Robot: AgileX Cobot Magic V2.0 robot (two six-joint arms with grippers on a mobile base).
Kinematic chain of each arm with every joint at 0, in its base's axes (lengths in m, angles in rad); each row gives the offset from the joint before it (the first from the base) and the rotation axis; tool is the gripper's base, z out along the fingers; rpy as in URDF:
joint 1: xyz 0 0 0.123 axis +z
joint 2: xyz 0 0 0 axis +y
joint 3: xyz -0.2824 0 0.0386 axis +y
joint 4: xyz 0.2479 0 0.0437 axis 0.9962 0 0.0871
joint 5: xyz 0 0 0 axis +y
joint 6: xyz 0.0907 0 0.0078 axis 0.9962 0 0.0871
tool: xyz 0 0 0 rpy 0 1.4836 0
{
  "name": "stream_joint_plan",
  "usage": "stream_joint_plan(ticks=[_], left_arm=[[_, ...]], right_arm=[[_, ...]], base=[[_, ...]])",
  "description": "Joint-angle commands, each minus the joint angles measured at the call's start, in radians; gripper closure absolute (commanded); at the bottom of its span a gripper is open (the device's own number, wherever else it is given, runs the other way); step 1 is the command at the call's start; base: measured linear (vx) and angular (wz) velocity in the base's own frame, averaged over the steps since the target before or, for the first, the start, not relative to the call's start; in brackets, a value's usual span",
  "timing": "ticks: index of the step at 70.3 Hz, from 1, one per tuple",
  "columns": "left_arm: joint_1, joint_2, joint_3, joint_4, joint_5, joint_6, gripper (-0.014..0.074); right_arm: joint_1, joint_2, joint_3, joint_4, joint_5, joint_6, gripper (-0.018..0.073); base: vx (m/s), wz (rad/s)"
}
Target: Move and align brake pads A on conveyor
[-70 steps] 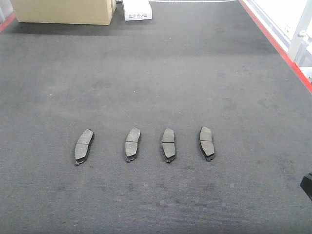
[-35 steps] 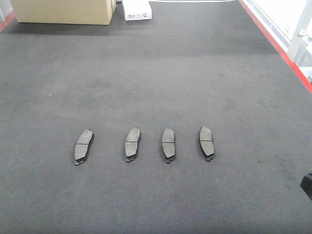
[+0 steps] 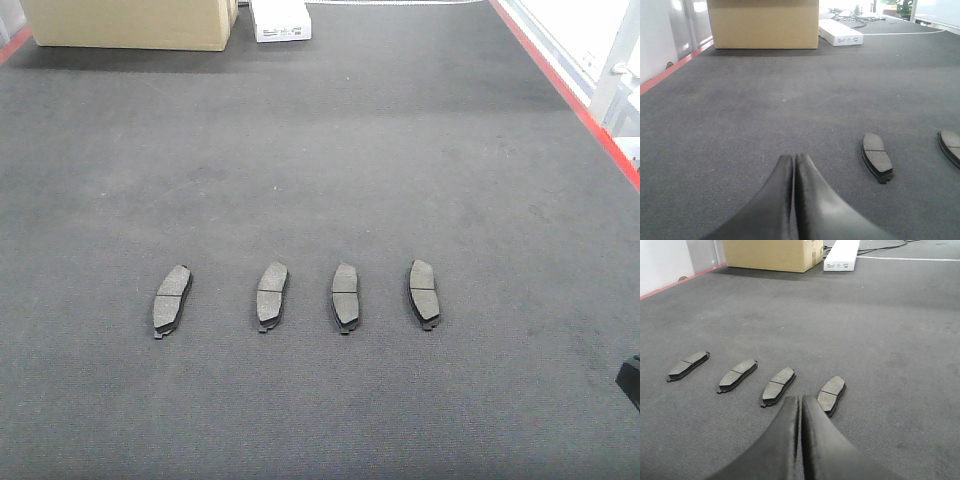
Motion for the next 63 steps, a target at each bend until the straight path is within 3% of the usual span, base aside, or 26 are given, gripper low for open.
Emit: stream_joint_plan(ticks=[1, 31, 41, 57, 63], left_arm=[[0.001, -0.013, -0.02, -0.007, -0.067, -0.003, 0.0602], [0.001, -0.013, -0.02, -0.007, -0.067, -0.003, 0.0602], [0.001, -0.013, -0.02, -0.007, -0.067, -0.003, 0.0602], [0.001, -0.013, -0.02, -0.007, -0.067, -0.003, 0.0602], [0.001, -0.013, -0.02, -0.007, -0.067, -0.003, 0.0602]], right_arm=[[-0.001, 0.01, -0.027, -0.014, -0.072, -0.009, 0.0566], [-0.001, 0.01, -0.027, -0.014, -0.072, -0.009, 0.0566], [-0.01, 0.01, -0.025, 0.002, -0.087, -0.066, 0.0566], [-0.168, 0.001, -0.016, 0.11, -0.137, -0.217, 0.0566], [-0.241, -0.028, 0.051, 0.127, -0.236, -0.246, 0.0566]], base=[[0.0, 0.0], [0.0, 0.0], [0.0, 0.0], [0.0, 0.0], [0.0, 0.0]])
